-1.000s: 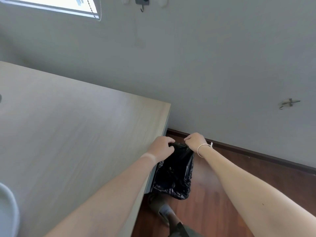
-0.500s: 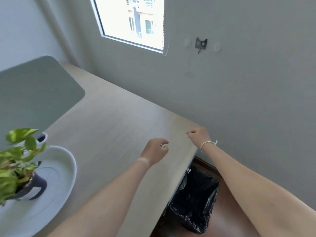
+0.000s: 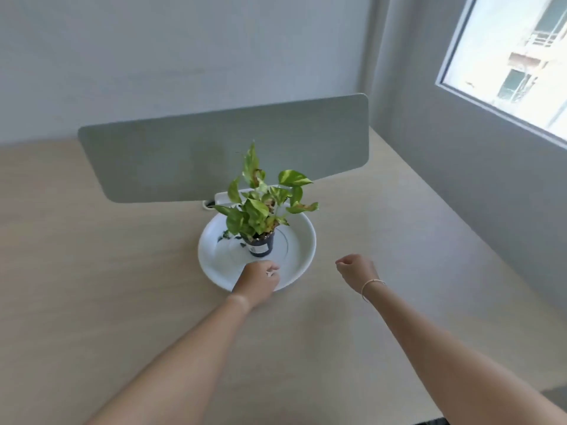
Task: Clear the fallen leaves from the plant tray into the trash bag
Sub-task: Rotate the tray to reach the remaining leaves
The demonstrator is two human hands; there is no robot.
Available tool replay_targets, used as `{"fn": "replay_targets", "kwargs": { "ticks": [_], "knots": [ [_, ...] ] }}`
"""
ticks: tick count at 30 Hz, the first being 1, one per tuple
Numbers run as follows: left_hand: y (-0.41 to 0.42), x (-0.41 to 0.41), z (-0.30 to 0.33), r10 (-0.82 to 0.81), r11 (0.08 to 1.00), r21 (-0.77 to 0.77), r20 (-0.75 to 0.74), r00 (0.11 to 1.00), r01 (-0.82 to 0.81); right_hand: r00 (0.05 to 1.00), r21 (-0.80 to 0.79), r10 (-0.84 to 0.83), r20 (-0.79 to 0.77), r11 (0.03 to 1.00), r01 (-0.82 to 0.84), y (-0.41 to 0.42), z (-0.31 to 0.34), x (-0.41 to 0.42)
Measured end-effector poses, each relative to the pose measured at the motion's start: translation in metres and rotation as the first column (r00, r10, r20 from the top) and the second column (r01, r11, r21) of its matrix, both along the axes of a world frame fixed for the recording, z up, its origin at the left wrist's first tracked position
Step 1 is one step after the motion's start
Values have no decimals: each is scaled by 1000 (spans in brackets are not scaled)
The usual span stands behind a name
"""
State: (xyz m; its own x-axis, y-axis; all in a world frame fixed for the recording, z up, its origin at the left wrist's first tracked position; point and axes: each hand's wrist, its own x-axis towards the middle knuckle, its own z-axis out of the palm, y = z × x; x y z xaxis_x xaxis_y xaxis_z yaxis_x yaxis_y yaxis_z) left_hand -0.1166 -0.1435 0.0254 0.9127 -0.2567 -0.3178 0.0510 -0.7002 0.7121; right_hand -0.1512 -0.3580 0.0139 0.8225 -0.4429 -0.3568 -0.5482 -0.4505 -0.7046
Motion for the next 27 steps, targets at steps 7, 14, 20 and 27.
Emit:
{"fn": "replay_targets", "kwargs": {
  "ticks": [7, 14, 20, 27],
  "knots": [
    [82, 4, -11, 247, 967, 59, 32, 968, -249, 985, -55, 156, -67, 986, -160, 50, -22, 33],
    [93, 22, -21, 293, 946, 121, 81, 953, -302, 995, 120, 70, -76, 991, -61, 56, -41, 46],
    [94, 47, -22, 298, 942, 143, 64, 952, -304, 998, 248, -18, -54, 968, 31, 54, -46, 62],
    [98, 79, -28, 364, 922, 122, 51, 930, -368, 990, 345, -125, -60, 928, 138, 43, -49, 86]
  ]
}}
